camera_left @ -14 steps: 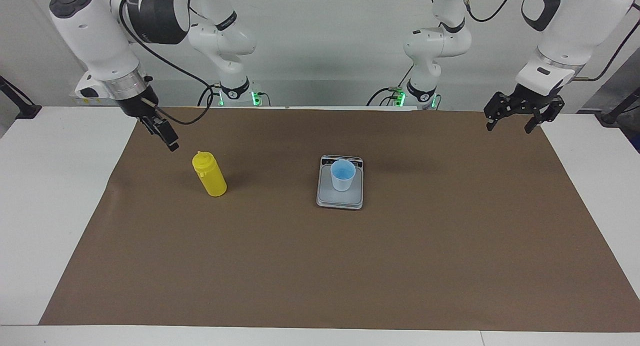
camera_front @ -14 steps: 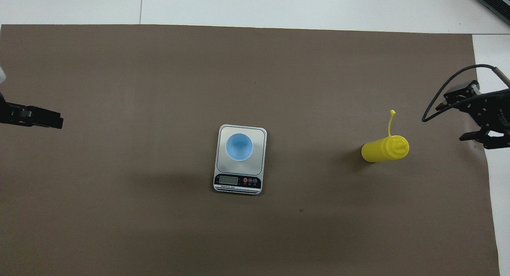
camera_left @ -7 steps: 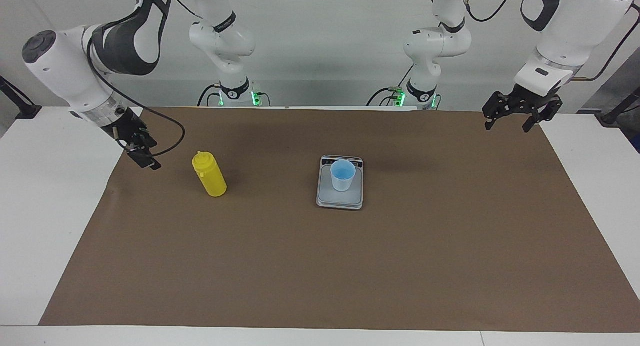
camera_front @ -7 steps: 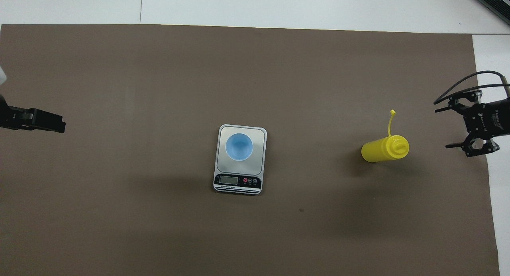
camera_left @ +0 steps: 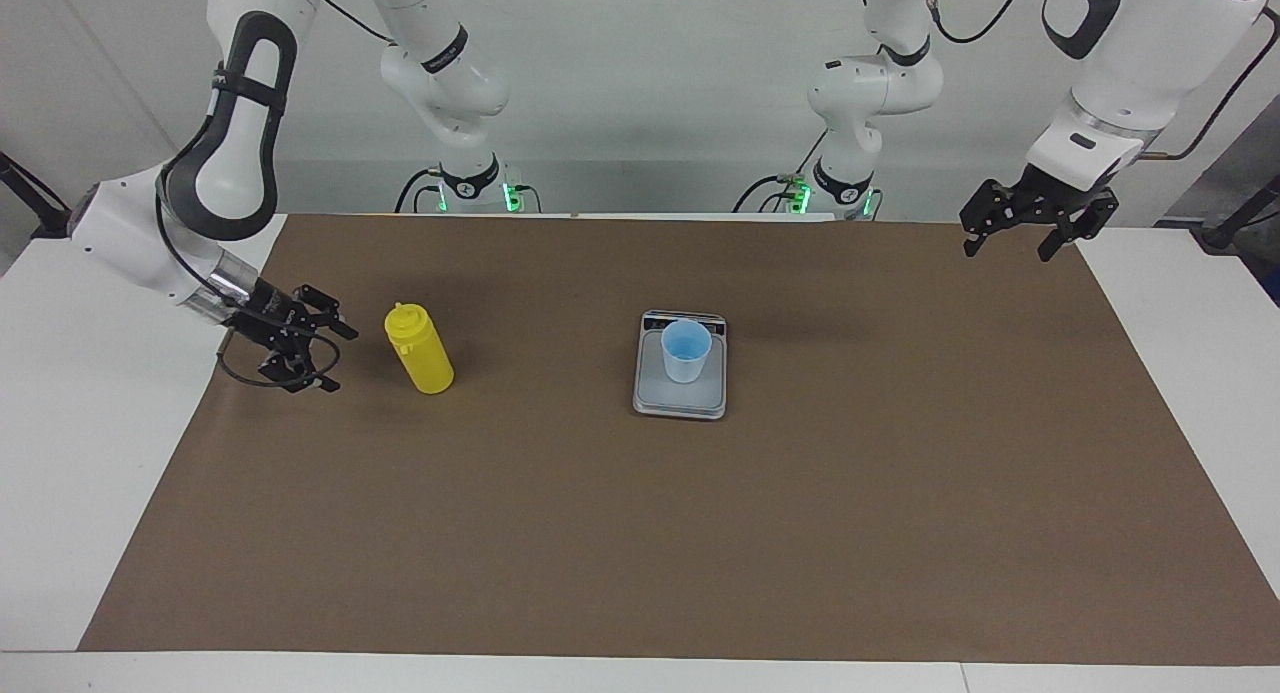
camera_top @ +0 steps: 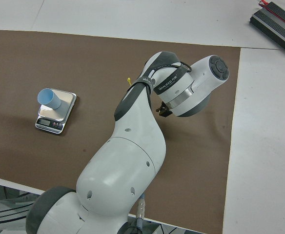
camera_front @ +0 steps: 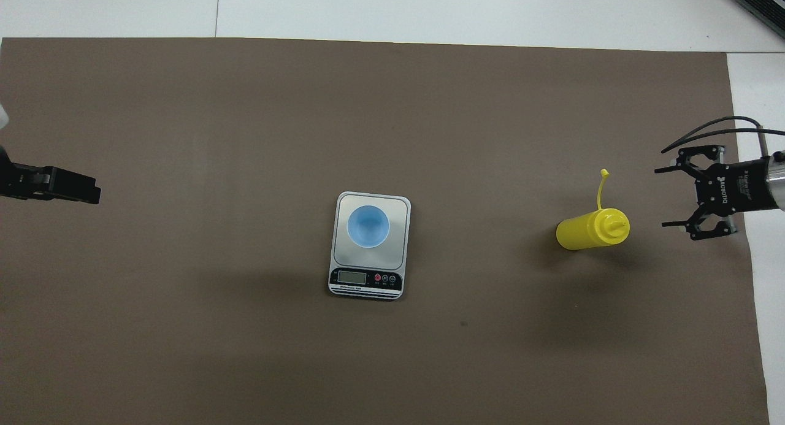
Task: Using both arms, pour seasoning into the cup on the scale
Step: 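Open the right gripper and lower it around the yellow bottle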
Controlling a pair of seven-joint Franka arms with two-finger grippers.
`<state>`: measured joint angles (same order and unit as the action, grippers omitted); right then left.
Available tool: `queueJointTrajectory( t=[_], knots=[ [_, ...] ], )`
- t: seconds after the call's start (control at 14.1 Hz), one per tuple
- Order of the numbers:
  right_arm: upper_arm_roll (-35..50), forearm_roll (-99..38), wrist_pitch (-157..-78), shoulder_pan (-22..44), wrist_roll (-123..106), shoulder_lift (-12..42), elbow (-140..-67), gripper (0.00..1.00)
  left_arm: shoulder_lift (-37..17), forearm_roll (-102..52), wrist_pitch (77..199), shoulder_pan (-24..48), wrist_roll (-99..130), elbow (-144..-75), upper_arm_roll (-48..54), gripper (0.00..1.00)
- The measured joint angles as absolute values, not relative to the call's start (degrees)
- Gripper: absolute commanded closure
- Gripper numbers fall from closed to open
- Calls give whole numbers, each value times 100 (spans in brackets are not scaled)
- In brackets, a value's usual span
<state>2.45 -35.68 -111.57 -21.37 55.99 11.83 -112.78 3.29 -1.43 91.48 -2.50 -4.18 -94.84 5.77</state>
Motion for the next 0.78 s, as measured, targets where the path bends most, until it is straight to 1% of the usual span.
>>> queueJointTrajectory(
  t=[0.21, 0.5, 0.78],
  knots=[
    [275, -3950, -11167, -2125, 5493, 1150, -11557, 0, 329, -143, 9148, -250, -419, -9484, 580, 0],
    [281, -4550, -11289, -2112, 5009, 925, -12131, 0, 329, -143, 9148, -250, -419, -9484, 585, 0],
    [288, -4942, -11608, -1823, 4939, 738, -12575, 0, 329, -143, 9148, -250, -419, -9484, 593, 0]
  ],
)
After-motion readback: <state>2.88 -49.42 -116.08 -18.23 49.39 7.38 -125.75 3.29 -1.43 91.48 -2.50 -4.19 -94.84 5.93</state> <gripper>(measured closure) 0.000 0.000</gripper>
